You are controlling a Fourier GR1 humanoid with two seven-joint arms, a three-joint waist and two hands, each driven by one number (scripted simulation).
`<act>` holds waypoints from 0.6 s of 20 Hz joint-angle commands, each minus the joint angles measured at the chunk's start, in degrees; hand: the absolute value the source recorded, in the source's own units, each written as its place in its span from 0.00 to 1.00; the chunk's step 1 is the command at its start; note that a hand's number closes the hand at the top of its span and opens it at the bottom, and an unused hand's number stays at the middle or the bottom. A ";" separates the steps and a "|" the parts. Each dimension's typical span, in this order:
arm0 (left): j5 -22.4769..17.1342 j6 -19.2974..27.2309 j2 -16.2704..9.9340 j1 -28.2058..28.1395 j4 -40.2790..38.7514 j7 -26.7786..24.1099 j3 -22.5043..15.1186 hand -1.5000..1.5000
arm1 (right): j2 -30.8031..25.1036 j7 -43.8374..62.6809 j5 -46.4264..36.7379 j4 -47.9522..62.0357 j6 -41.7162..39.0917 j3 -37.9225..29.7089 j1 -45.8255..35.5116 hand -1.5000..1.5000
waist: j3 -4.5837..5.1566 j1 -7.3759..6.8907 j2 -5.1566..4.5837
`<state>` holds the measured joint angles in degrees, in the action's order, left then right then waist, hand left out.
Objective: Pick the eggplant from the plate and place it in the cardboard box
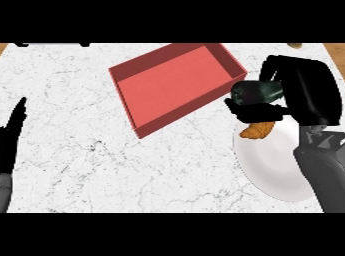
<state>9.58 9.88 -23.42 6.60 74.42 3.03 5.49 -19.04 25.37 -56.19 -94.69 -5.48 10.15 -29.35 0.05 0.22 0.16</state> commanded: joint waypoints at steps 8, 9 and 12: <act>-1.19 -3.20 -0.72 -1.38 0.58 -1.80 2.05 0.50 | 12.25 4.13 4.72 14.59 0.55 -5.98 -20.89 1.00 | -0.03 -1.25 -0.28; -0.58 -3.10 -0.47 -1.09 1.36 -1.20 1.33 0.50 | 12.90 4.02 4.10 19.82 2.54 -7.31 -24.56 1.00 | -0.03 -1.59 -0.38; 1.29 -1.58 0.83 3.45 -3.55 -0.81 0.69 0.50 | 17.14 4.52 4.07 28.17 6.98 -8.56 -29.29 1.00 | 0.00 -1.47 -0.64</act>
<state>10.33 8.44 -22.80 7.49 73.62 2.40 6.03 -5.68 29.02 -52.85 -75.75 -1.67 4.36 -51.28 0.03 -1.06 -0.26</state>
